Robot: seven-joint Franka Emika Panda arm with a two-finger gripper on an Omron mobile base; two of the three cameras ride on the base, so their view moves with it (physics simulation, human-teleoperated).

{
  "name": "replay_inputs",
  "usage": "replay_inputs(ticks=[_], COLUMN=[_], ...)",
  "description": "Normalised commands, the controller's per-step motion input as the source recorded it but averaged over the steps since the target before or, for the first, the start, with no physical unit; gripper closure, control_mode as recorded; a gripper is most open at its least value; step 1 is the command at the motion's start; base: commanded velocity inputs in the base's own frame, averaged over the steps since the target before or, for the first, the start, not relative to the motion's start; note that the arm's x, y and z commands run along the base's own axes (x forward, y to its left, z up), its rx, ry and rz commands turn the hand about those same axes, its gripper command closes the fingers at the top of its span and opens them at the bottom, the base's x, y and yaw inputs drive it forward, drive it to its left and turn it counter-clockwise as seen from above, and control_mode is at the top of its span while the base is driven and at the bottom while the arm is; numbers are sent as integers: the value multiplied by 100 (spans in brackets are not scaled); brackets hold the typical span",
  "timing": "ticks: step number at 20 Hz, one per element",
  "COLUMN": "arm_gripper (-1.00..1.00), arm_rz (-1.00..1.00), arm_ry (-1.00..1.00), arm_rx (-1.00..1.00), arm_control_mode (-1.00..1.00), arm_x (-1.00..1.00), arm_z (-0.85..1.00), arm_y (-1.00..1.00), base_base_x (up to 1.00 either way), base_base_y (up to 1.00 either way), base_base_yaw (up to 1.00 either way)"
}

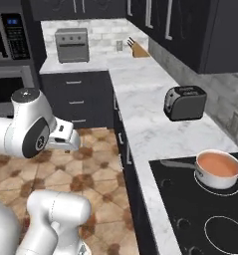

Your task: Retrieve the chicken drumstick from the fridge and place it on the saucepan with marinade on the stove.

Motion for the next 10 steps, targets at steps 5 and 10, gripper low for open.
replay_inputs(ticks=[5,10], arm_gripper=[-100,-100], arm_rz=[0,0], arm_ry=[0,0], arm_rx=[0,0], arm_control_mode=[100,100], arm_x=[0,0], arm_z=[0,0], arm_y=[0,0], base_base_x=[7,18], base_base_y=[45,46], base_base_yaw=[64,61])
